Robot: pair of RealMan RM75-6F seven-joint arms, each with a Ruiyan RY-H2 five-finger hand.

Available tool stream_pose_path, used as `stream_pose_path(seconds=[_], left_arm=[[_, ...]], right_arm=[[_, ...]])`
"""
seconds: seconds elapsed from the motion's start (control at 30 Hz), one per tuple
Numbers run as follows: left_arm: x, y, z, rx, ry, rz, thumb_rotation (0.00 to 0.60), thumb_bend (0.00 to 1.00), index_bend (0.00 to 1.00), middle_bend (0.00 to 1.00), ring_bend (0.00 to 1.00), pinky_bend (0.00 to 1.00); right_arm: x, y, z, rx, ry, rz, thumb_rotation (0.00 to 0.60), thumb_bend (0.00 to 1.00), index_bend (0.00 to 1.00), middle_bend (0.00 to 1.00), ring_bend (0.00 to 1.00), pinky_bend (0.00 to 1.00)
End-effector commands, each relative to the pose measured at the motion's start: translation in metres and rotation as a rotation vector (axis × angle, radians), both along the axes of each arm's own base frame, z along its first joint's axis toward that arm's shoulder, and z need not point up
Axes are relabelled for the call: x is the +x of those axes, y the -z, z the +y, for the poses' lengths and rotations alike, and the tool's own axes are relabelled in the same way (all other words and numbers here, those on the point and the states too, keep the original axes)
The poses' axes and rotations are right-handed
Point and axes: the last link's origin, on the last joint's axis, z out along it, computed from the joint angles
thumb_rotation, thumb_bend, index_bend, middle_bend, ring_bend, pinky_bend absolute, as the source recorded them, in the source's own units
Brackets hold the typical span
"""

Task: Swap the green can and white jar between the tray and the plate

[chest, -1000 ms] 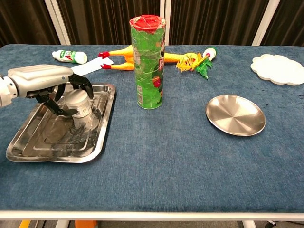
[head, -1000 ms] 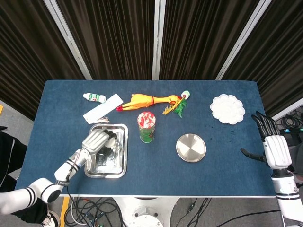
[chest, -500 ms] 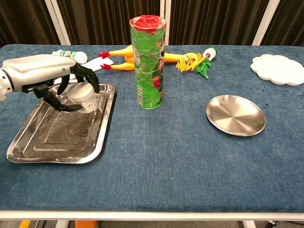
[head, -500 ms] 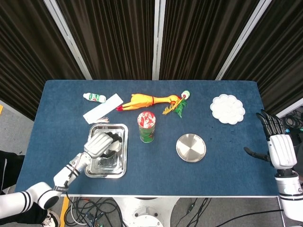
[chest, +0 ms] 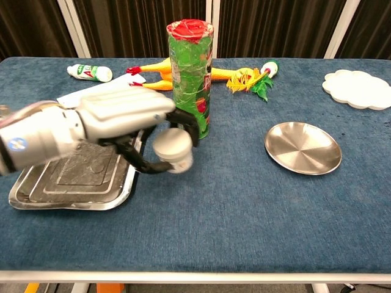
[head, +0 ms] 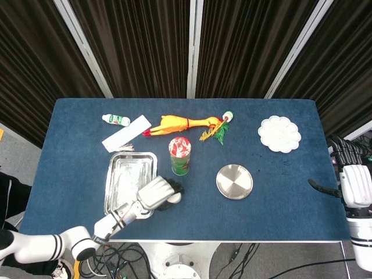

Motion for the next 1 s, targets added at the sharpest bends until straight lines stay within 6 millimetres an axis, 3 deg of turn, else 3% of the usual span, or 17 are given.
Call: stream_pose_path(seconds=[0.03, 0.13, 0.43, 0.73, 0.87, 1.0], left_arm=[[0.016, 0.014, 0.000, -0.001, 0.051, 0.014, 0.600, 0.35, 0.39, 0.42, 0.39, 0.61], [0.024, 0.021, 0.001, 0.006, 0.079, 0.029, 0.600, 0.35, 0.39, 0.42, 0.39, 0.61], [0.023, 0.032, 0.004, 0.004, 0.067, 0.049, 0.600, 0.35, 0.38, 0.40, 0.39, 0.61], [0.024, 0.035, 0.004, -0.015, 0.090, 0.034, 0.600, 0.24, 0.18, 0.27, 0.33, 0.61], [0.019, 0.028, 0.002, 0.001, 0.085, 0.018, 0.600, 0.22, 0.16, 0.26, 0.31, 0.61], [0.011, 0.004, 0.003, 0.068, 0.057, -0.012, 0.600, 0.22, 0.16, 0.26, 0.29, 0.59]], right_arm=[[-0.007, -0.003, 0.001, -0.011, 0.017, -0.012, 0.600, 0.01, 0.00, 0.00, 0.00, 0.00], [-0.012, -0.006, 0.002, -0.019, 0.025, -0.024, 0.600, 0.02, 0.00, 0.00, 0.00, 0.00], [-0.020, -0.007, 0.003, -0.020, 0.037, -0.047, 0.600, 0.02, 0.00, 0.00, 0.00, 0.00], [-0.022, -0.004, -0.001, -0.013, 0.045, -0.051, 0.600, 0.02, 0.00, 0.00, 0.00, 0.00], [-0.023, -0.005, -0.001, -0.019, 0.045, -0.055, 0.600, 0.02, 0.00, 0.00, 0.00, 0.00], [-0.023, -0.006, -0.001, -0.025, 0.044, -0.053, 0.600, 0.02, 0.00, 0.00, 0.00, 0.00]])
